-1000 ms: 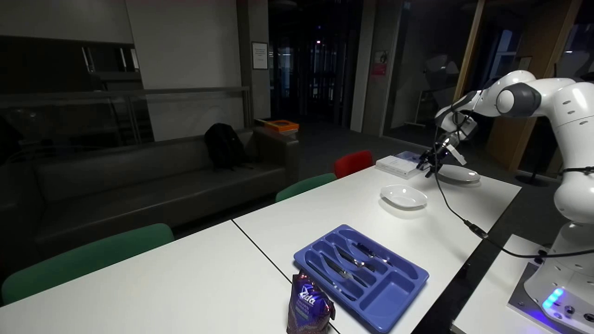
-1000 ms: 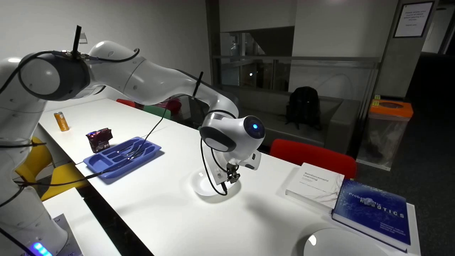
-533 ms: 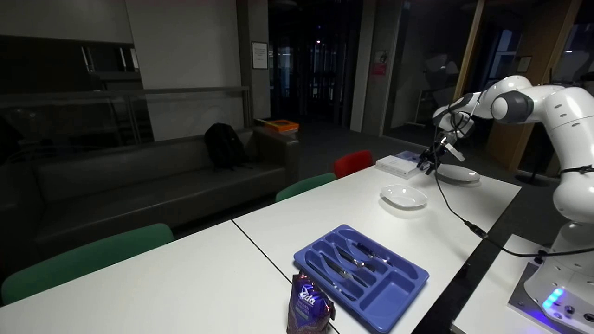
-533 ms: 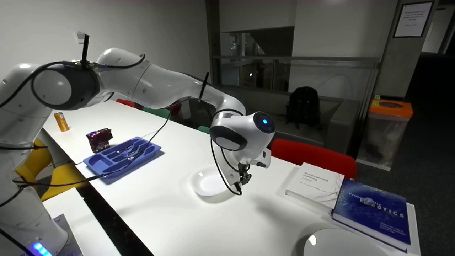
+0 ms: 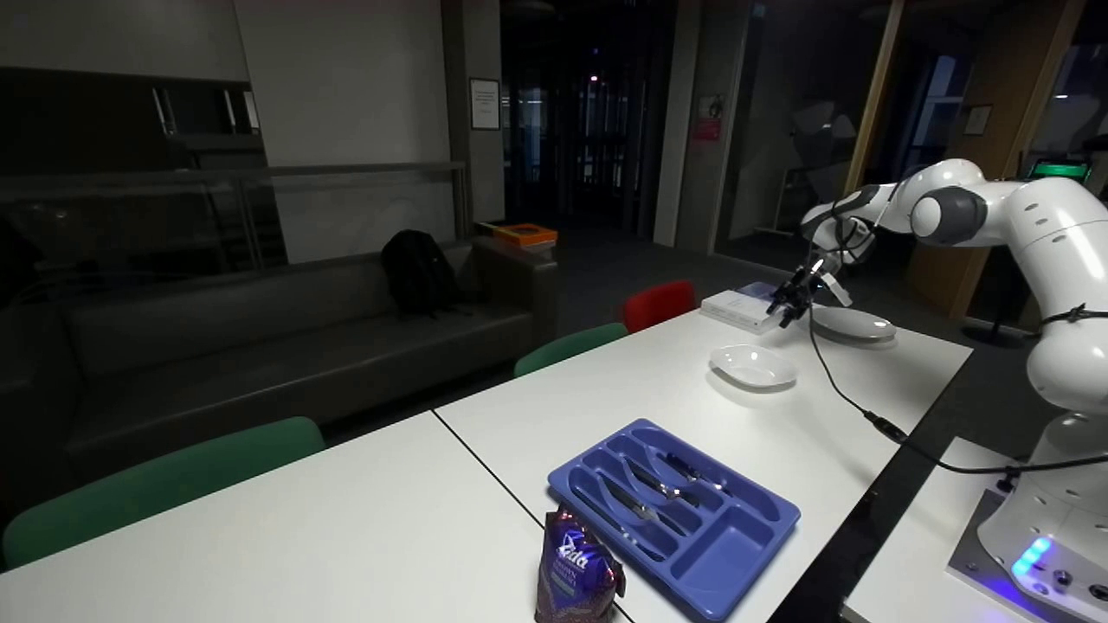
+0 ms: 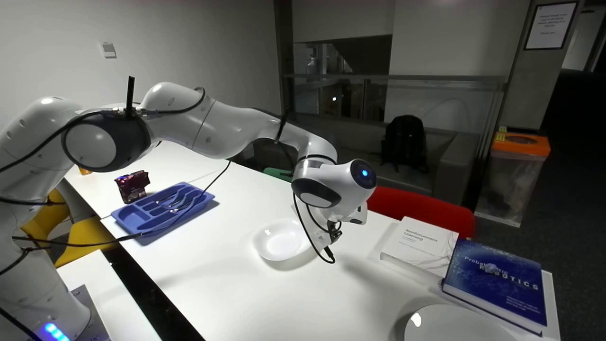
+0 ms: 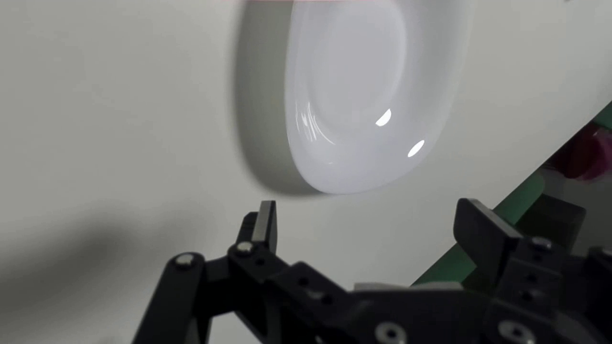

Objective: Move the plate on the left to the left.

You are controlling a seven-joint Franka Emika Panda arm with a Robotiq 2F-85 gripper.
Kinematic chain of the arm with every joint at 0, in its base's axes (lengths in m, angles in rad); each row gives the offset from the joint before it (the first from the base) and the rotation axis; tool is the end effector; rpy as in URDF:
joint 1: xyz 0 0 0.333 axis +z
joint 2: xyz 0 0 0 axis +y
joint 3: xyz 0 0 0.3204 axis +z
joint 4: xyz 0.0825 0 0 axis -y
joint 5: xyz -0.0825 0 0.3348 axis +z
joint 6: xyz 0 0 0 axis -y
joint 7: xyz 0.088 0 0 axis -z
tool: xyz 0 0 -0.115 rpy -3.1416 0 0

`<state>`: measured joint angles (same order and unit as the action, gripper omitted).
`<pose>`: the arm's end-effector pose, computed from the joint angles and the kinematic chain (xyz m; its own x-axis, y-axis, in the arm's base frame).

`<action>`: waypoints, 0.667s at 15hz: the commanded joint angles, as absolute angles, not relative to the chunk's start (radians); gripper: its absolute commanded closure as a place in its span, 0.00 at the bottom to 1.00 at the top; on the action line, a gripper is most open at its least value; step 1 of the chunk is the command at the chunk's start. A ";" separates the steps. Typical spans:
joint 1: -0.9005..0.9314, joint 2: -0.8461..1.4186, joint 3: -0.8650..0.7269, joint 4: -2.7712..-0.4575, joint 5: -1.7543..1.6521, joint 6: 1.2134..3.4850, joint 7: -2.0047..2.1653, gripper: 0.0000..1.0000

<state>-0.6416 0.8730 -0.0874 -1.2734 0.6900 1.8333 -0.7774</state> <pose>0.5561 -0.4010 0.2408 0.9645 -0.2472 0.0926 -0.1482 -0.7975 -0.5849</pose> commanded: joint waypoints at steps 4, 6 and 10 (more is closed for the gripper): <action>-0.692 0.995 0.000 -1.107 0.677 1.763 -0.817 0.00; -0.677 1.026 -0.003 -1.075 0.645 1.749 -0.796 0.00; -0.658 1.068 -0.007 -1.040 0.602 1.729 -0.802 0.00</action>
